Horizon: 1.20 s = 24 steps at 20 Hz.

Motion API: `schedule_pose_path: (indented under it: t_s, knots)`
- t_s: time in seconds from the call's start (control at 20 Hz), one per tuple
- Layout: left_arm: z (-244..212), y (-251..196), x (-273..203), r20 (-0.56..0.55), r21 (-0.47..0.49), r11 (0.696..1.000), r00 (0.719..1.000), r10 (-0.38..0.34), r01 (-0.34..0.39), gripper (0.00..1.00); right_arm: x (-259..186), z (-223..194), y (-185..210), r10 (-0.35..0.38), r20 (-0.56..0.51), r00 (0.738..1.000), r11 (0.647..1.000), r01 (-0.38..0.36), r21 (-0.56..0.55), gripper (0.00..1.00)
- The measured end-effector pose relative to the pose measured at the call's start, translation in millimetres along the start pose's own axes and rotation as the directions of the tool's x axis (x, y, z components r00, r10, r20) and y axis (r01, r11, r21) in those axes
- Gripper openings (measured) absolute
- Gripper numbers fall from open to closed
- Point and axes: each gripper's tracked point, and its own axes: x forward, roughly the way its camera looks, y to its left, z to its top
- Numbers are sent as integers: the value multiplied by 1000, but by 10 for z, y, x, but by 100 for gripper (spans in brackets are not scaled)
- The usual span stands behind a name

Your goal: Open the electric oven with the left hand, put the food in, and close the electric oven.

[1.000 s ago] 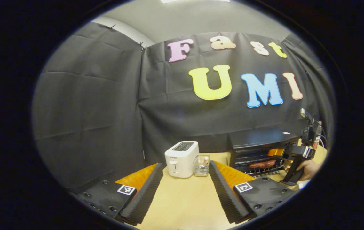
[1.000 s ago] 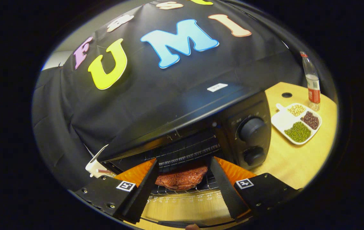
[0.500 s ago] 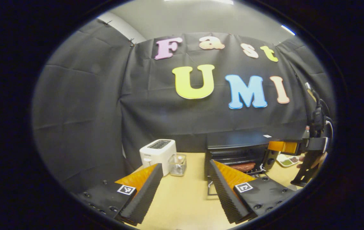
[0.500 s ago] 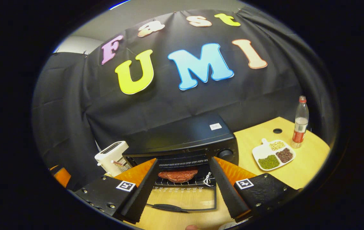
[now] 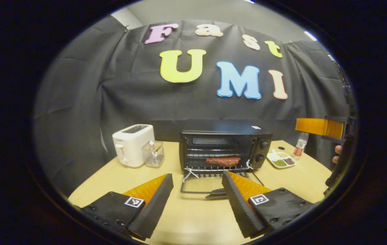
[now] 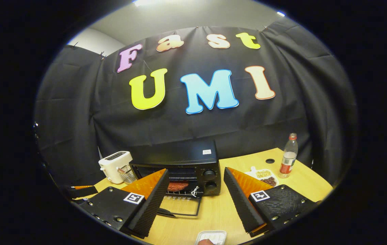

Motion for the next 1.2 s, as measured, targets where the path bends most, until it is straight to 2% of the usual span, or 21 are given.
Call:
schedule_pose_path:
  t_s: [0.25, 0.3, 0.4, 0.45, 0.65, 0.8, 0.85, 0.9, 1.05, 1.1, 1.15, 1.2]
  knots:
    - [-463, -325, 237, -133, 20, 998, 990, -55, 58, 100, -270, 55, -233, -42, 14, 999, 999, 42, -27, 98]
    - [-565, -381, 282, -159, 24, 997, 985, -68, 73, 97, -307, 65, -270, -48, 12, 999, 999, 48, -18, 98]
    - [-743, -524, 379, -210, 27, 994, 973, -94, 102, 100, -368, 65, -385, -74, 10, 997, 997, 74, -11, 98]
    - [-844, -573, 429, -238, 26, 993, 966, -102, 112, 97, -390, 67, -458, -91, 12, 996, 996, 91, -15, 98]
    - [-1158, -767, 599, -320, -4, 990, 937, -137, 144, 97, -504, 105, -620, -133, 10, 991, 991, 133, -22, 98]
    - [-1363, -799, 717, -369, -10, 991, 921, -129, 135, 98, -578, 136, -710, -170, 17, 985, 985, 171, -38, 98]
    - [-1421, -791, 755, -385, -4, 992, 916, -117, 125, 91, -595, 118, -724, -179, 13, 984, 983, 179, -43, 98]
    - [-1468, -772, 799, -393, -3, 993, 913, -111, 119, 100, -613, 100, -743, -187, 6, 982, 981, 187, -46, 98]
    - [-1604, -771, 912, -418, -7, 994, 903, -102, 109, 100, -648, 70, -732, -190, -11, 982, 981, 189, -50, 98]
    - [-1626, -754, 943, -422, 1, 995, 902, -92, 102, 92, -657, 70, -729, -193, -10, 981, 980, 192, -57, 98]
    - [-1601, -748, 992, -407, 16, 994, 909, -89, 104, 100, -661, 55, -728, -195, -11, 981, 979, 194, -64, 98]
    - [-1624, -750, 1018, -411, 25, 994, 908, -84, 104, 100, -650, 43, -723, -193, -18, 981, 979, 191, -68, 98]
